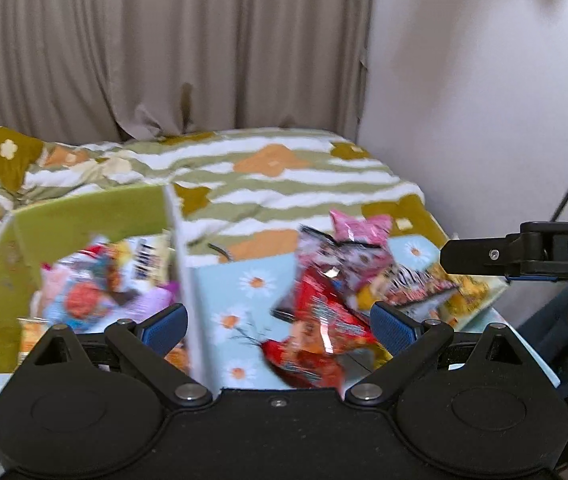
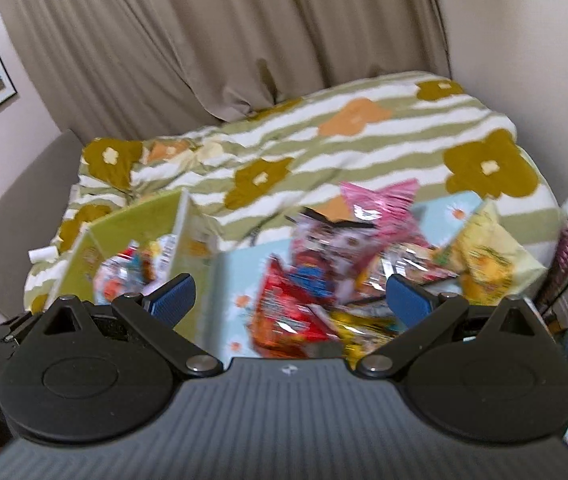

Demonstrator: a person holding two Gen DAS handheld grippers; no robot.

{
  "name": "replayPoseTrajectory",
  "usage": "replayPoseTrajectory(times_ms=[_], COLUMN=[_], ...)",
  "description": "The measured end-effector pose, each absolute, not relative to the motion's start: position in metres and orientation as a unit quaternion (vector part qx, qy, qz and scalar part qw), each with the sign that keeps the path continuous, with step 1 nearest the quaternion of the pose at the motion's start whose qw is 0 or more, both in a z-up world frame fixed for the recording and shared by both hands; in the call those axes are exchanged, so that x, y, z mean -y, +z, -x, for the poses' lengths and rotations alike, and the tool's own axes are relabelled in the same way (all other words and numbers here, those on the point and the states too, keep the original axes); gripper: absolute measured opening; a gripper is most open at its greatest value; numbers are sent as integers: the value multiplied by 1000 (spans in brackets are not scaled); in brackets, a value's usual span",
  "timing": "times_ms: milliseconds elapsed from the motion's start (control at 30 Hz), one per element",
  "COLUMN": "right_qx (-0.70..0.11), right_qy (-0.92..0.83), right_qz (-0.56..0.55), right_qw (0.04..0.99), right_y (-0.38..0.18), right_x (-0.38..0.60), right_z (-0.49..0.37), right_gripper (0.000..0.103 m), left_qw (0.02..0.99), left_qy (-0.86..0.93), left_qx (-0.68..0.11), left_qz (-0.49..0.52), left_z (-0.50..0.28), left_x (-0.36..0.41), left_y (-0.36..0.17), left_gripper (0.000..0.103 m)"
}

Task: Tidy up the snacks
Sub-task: 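Move both tools back toward the snack pile, then grasp the red Potato Stix bag with the left gripper while the right gripper grasps the gold Pillows bag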

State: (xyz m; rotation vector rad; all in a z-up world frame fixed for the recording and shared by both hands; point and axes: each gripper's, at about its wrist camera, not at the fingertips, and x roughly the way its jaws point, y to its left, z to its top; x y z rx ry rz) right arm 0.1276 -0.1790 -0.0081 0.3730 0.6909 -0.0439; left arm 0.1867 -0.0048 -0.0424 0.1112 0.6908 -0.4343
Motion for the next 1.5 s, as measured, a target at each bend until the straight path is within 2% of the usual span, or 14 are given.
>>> replayPoseTrajectory(times_ms=[333,700,900,1067,1333,1433,1500], right_qx=[-406,-465,-476,-484,-489,-491,-492], right_qy=[-22,12,13,17,27,32,34], right_qz=[-210,-202,-227,-234,-245,-248,-247], right_qw=[889,862,850,843,837,834,834], right_y=[-64,-125,-144,-154,-164,-167,-168], right_x=[244,252,256,257,252,250,246], right_z=[-139,-164,-172,-175,-177,-179,-181], right_gripper=[103,103,103,103,102,95,95], left_qw=[888,863,854,851,851,852,852], left_qy=[-212,-216,-226,-219,-202,-191,-185], left_qx=[-380,-390,-400,-409,-418,-426,-431], left_qz=[-150,-239,-245,-246,-243,-237,-232], left_z=[-213,-244,-257,-260,-251,-243,-237], left_x=[68,99,107,108,103,99,96], left_y=[-102,-151,-166,-174,-172,-172,-171], left_gripper=[99,96,89,67,63,63,63])
